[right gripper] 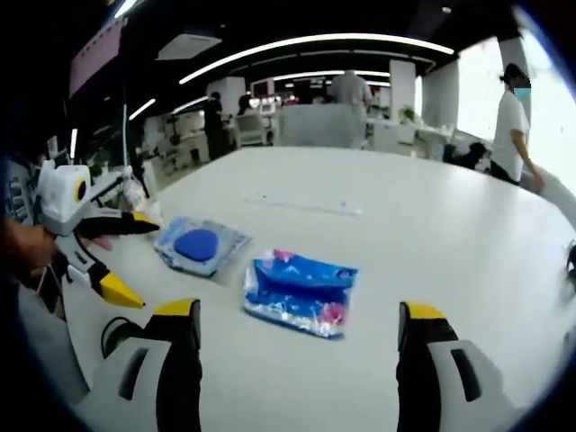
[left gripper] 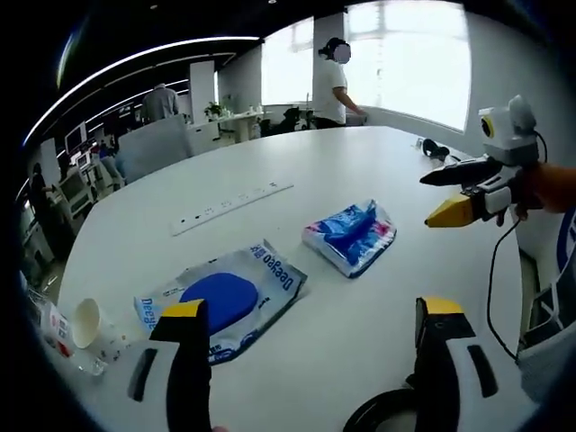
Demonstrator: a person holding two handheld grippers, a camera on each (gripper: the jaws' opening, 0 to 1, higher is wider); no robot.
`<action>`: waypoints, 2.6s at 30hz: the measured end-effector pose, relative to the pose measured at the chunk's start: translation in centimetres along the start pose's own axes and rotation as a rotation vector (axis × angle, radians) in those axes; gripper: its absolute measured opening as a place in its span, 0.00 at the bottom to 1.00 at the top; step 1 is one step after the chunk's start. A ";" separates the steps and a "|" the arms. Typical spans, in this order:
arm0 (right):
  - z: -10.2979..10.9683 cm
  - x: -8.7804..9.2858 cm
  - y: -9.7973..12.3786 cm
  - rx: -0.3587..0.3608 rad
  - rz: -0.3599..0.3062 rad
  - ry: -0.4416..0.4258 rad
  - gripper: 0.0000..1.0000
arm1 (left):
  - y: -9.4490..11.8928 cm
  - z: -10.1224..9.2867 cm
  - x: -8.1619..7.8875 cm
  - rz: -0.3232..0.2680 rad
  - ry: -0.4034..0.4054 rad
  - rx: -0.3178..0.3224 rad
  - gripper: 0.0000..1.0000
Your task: Arrange the tabletop items into an orderly group along one side of the table until the central work area is clear of visible clutter.
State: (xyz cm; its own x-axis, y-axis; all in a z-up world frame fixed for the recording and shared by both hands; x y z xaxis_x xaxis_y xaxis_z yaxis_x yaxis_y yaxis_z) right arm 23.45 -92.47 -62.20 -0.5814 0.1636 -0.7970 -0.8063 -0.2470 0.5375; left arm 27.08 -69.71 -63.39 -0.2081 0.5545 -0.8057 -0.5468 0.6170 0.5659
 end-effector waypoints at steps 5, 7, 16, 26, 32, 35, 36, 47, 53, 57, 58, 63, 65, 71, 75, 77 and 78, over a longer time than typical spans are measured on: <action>-0.9 0.1 -0.2 0.006 0.001 0.005 0.83 | -0.7 -0.4 -0.1 0.006 0.004 0.002 0.93; -1.2 0.2 -0.3 0.007 0.003 0.006 0.82 | -0.9 -0.5 -0.2 0.005 -0.004 0.002 0.91; -2.3 0.7 -0.5 0.012 0.013 0.002 0.76 | -2.2 -1.1 -0.7 0.006 -0.006 0.010 0.88; -3.4 1.3 -0.8 0.023 0.025 -0.014 0.69 | -3.4 -1.9 -0.8 0.014 -0.017 0.028 0.83; -3.8 1.6 -1.3 0.015 0.041 -0.012 0.59 | -4.0 -2.2 -0.8 0.021 -0.022 0.039 0.77; -3.9 1.7 -1.5 0.011 0.048 -0.014 0.56 | -4.3 -2.4 -0.9 0.022 -0.023 0.049 0.74; -3.9 1.7 -1.6 0.011 0.049 -0.014 0.55 | -4.4 -2.5 -1.0 0.021 -0.027 0.052 0.73; -4.3 1.9 -2.3 -0.002 0.065 -0.010 0.48 | -5.6 -3.2 -1.2 0.025 -0.036 0.085 0.61; -4.7 2.3 -2.7 -0.001 0.081 -0.021 0.43 | -6.3 -3.4 -1.2 0.034 -0.028 0.096 0.55; -4.9 2.5 -3.0 -0.003 0.085 -0.024 0.41 | -6.8 -3.6 -1.3 0.036 -0.041 0.103 0.52; -4.9 2.5 -3.1 -0.004 0.084 -0.025 0.40 | -6.9 -3.7 -1.4 0.036 -0.041 0.106 0.51; -5.0 2.6 -3.4 -0.006 0.089 -0.024 0.36 | -7.4 -3.7 -1.4 0.044 -0.051 0.109 0.46; -5.1 2.6 -3.4 -0.007 0.089 -0.027 0.35 | -7.6 -3.8 -1.3 0.048 -0.057 0.114 0.45; -5.6 3.0 -3.7 -0.010 0.107 -0.038 0.28 | -8.2 -4.0 -1.1 0.062 -0.066 0.125 0.41; -5.6 3.0 -3.8 -0.013 0.111 -0.040 0.24 | -8.7 -4.2 -1.2 0.065 -0.072 0.133 0.38; -5.7 3.0 -3.9 -0.013 0.110 -0.041 0.23 | -8.8 -4.2 -1.2 0.068 -0.072 0.134 0.37; -5.7 3.0 -4.0 -0.016 0.111 -0.044 0.23 | -8.9 -4.2 -1.2 0.069 -0.071 0.136 0.36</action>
State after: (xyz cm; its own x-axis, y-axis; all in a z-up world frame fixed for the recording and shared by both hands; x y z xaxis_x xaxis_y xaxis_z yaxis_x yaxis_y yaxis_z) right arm 25.54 -96.44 -68.29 -0.6712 0.1764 -0.7200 -0.7354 -0.2806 0.6168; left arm 28.74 -78.20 -68.19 -0.1807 0.6331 -0.7527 -0.4179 0.6434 0.6415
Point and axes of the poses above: the point that each gripper's makers call its tool centre point, and the gripper's own axes: y roughly backward along the fingers, z roughly to its left, x roughly out of its underside, the point moved 5 cm from there along y, roughly backward along the fingers, and after that the axes turned 14 degrees about -y, right-handed, at the moved point
